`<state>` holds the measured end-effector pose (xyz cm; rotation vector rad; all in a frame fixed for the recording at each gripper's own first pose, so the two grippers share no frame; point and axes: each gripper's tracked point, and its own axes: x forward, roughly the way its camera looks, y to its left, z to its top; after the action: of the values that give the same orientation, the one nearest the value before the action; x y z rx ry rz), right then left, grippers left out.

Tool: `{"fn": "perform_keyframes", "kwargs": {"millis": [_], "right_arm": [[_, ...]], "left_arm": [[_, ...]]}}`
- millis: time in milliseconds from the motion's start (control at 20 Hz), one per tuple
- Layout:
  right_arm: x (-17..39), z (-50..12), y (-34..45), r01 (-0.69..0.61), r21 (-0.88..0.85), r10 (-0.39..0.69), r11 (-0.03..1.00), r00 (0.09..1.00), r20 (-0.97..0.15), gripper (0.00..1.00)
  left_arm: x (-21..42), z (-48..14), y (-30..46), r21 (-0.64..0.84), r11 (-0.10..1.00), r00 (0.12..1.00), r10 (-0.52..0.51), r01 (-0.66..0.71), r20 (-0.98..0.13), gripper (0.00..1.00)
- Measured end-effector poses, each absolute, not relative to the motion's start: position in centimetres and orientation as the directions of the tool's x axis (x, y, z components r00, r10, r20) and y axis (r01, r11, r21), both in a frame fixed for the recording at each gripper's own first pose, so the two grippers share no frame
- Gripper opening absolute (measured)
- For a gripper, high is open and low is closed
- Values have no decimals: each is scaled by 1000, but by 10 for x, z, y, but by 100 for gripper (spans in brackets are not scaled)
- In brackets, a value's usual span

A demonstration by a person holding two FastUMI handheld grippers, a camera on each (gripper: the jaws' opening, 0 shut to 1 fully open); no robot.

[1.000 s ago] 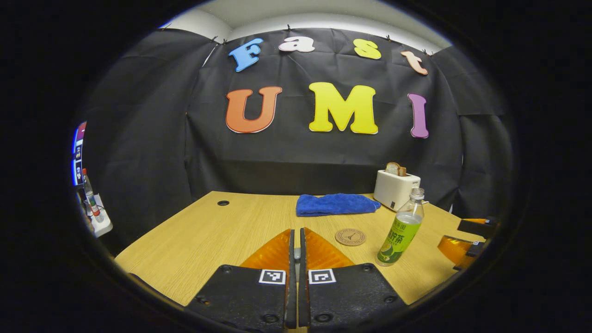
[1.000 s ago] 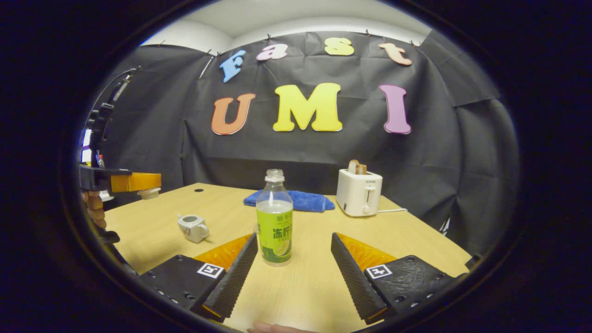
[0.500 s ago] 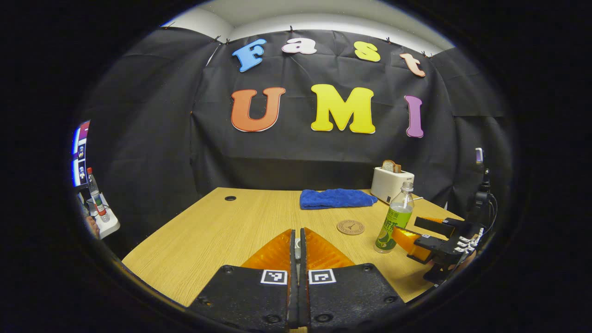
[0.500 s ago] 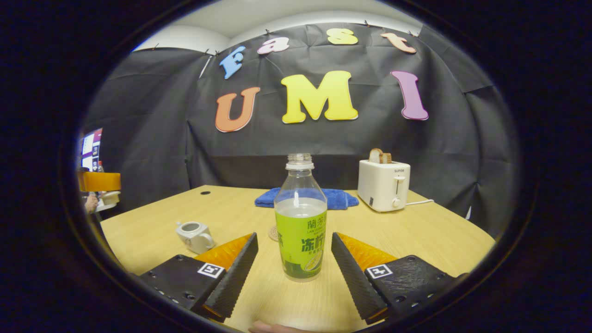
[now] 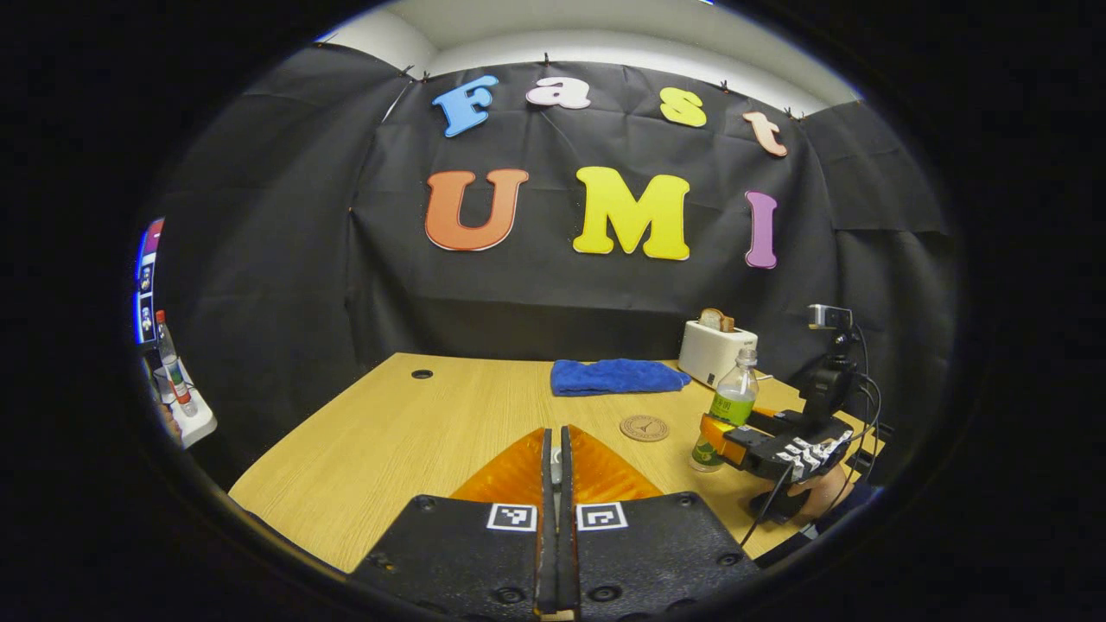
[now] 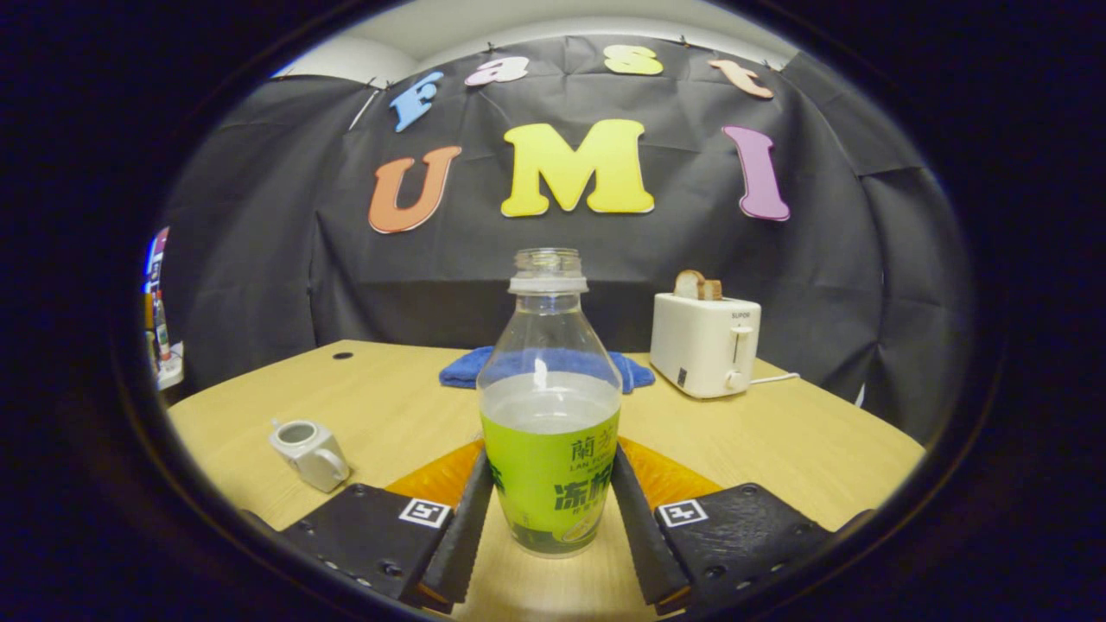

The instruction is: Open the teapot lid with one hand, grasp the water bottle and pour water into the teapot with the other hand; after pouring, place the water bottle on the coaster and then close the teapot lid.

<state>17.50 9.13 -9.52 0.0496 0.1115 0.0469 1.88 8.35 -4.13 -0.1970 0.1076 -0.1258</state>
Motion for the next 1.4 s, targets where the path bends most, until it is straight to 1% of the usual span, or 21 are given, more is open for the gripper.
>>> {"fn": "perform_keyframes", "kwargs": {"millis": [50,300,500,650,750,850,950,1050,1200,1400], "right_arm": [[172,-90,94,-43,29,46,999,993,-106,70],[166,-70,110,-39,-149,22,988,994,-110,70],[167,-55,117,-15,-309,-18,951,994,-104,70],[173,-58,114,9,-434,-72,901,989,-129,70],[177,-61,113,16,-538,-108,843,984,-140,70],[180,-70,118,-13,-638,-121,770,979,-165,71],[183,-78,125,-46,-733,-130,678,975,-180,71],[183,-81,132,-53,-816,-136,576,978,-159,71],[186,-89,149,-76,-888,-133,454,979,-152,71],[188,-81,166,-45,-948,-125,315,988,-89,72]], "left_arm": [[20,-43,86,-199,974,986,-132,111,-99,3],[24,-55,98,-215,973,984,-116,85,-138,3],[22,-54,104,-202,976,985,-109,81,-133,3],[20,-51,110,-192,978,987,-102,77,-123,3],[20,-51,115,-198,977,988,-101,77,-116,3],[18,-48,119,-196,977,989,-101,78,-109,3],[17,-46,124,-197,978,990,-94,73,-102,2],[15,-47,130,-203,976,991,-94,73,-96,3],[14,-48,139,-219,973,992,-91,69,-92,3],[16,-55,147,-232,971,991,-82,55,-109,3]]}}
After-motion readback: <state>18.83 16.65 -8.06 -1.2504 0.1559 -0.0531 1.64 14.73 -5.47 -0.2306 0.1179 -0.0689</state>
